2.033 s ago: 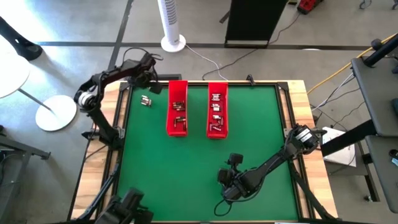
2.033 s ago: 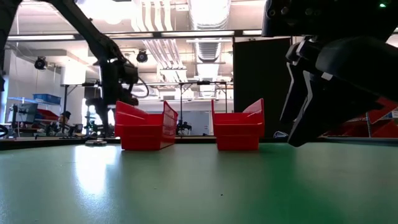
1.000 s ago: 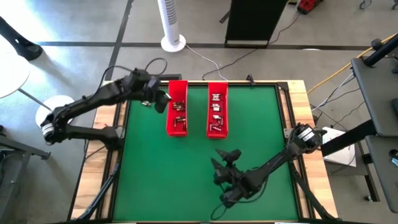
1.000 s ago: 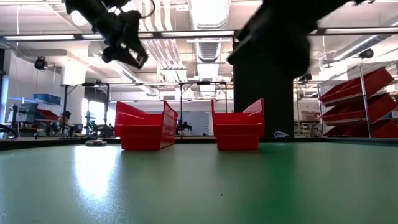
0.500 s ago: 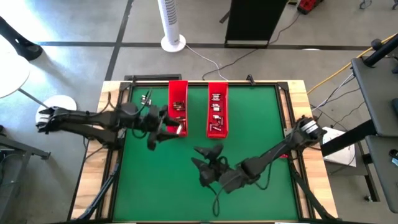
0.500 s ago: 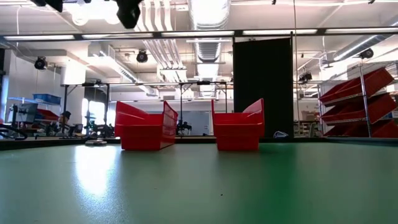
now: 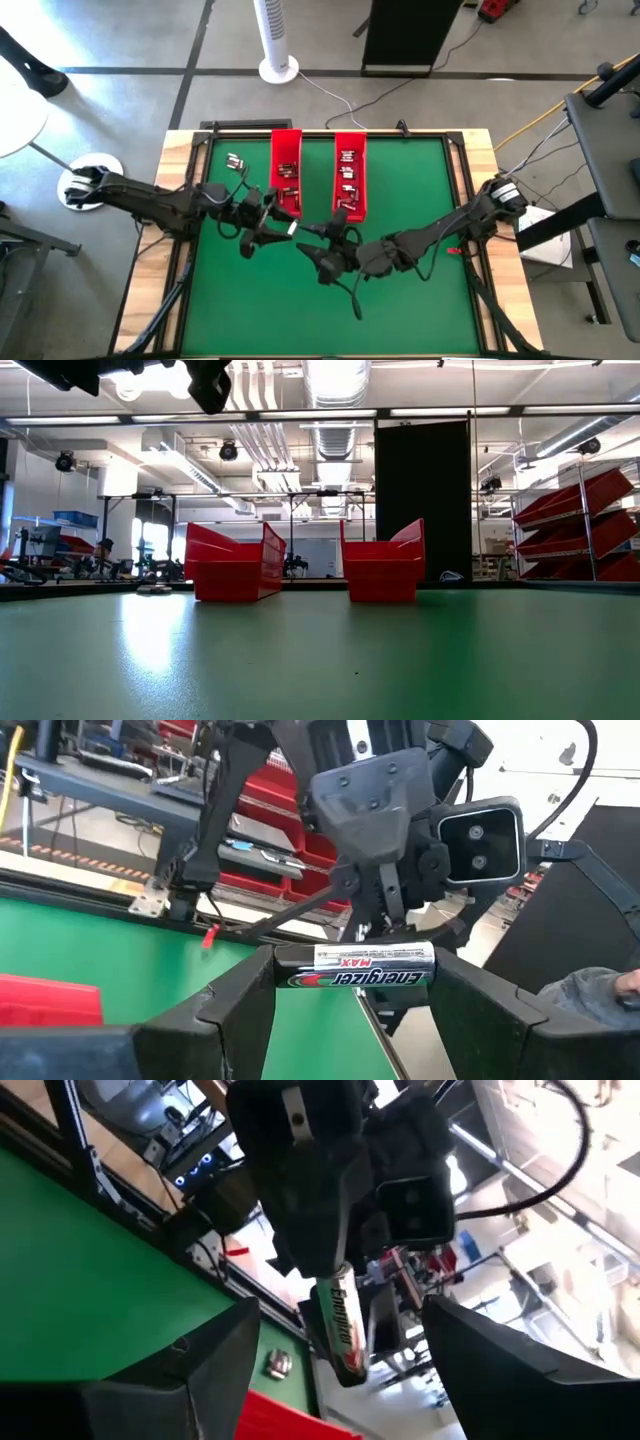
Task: Sort batteries
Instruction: Put the silver battery into the right red bin
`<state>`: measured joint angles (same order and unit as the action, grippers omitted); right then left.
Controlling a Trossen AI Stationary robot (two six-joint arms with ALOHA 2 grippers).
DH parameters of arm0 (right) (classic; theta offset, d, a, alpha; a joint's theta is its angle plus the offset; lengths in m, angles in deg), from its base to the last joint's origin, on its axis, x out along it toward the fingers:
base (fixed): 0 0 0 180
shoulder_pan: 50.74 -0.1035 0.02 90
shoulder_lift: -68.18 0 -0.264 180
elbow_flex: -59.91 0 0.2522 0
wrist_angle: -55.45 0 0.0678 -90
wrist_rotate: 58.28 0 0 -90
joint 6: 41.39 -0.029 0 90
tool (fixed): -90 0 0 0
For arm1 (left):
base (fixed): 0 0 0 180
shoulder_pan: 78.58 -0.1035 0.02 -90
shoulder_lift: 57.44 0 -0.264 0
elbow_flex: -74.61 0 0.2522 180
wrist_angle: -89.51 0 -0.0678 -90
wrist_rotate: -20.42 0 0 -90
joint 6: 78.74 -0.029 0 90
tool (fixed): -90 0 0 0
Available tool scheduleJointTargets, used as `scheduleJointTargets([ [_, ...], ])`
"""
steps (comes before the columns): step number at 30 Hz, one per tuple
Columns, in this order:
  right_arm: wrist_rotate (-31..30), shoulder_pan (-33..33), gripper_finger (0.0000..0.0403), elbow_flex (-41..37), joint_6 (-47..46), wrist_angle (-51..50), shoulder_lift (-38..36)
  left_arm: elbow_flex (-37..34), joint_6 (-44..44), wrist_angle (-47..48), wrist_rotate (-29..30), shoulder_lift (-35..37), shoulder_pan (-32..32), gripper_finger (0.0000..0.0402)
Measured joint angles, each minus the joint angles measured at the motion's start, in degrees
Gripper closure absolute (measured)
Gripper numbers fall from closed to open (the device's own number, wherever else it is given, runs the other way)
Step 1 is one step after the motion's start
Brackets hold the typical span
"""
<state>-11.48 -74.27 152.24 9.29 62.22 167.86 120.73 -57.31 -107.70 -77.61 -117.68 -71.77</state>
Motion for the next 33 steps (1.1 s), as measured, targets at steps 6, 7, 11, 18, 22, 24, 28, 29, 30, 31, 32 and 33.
scheduleJointTargets([
  [6,1.0,2.1,0.0143,0.0,-3.9,0.3,0.6,2.5,0.1,-0.6,0.0,-3.3,2.0,0.0184],
  [7,2.2,2.2,0.0149,0.0,-4.2,0.4,0.6,2.9,0.1,-0.4,0.0,-3.9,2.3,0.0184],
  [11,3.1,1.9,0.0185,0.0,-3.9,0.9,0.6,5.0,-0.1,-0.6,0.0,-6.3,3.0,0.0184],
  [18,2.2,1.3,0.0296,0.0,-4.3,0.6,0.5,7.2,-0.5,-0.7,-0.5,-8.2,3.3,0.0184],
  [22,0.0,0.7,0.0361,0.0,-2.0,-0.7,0.5,7.3,-0.3,0.3,-0.3,-7.5,3.5,0.0184],
  [24,-0.3,0.4,0.0362,0.0,-1.8,-0.6,0.5,7.3,-0.8,0.6,-0.1,-7.1,3.5,0.0185],
  [28,-0.3,-0.1,0.0362,0.0,-3.3,-0.9,0.5,7.3,-1.4,1.9,0.0,-7.1,3.6,0.0183],
  [29,-0.3,-0.1,0.0362,0.0,-3.8,-1.0,0.5,7.3,-1.5,2.0,0.0,-7.2,3.6,0.0181],
  [30,-0.4,-0.1,0.0362,0.0,-4.4,-1.0,0.5,7.3,-1.6,1.9,0.0,-7.3,3.6,0.0177],
  [31,-0.6,-0.2,0.0362,0.0,-4.8,-1.1,0.5,7.3,-1.7,1.9,0.0,-7.4,3.5,0.0173],
  [32,-0.9,-0.2,0.0362,0.0,-5.2,-1.2,0.4,7.3,-1.9,2.5,0.0,-7.2,3.5,0.0168],
  [33,-1.0,-0.3,0.0362,0.0,-5.8,-1.4,0.4,7.3,-2.1,3.1,0.0,-6.9,3.5,0.0163],
])
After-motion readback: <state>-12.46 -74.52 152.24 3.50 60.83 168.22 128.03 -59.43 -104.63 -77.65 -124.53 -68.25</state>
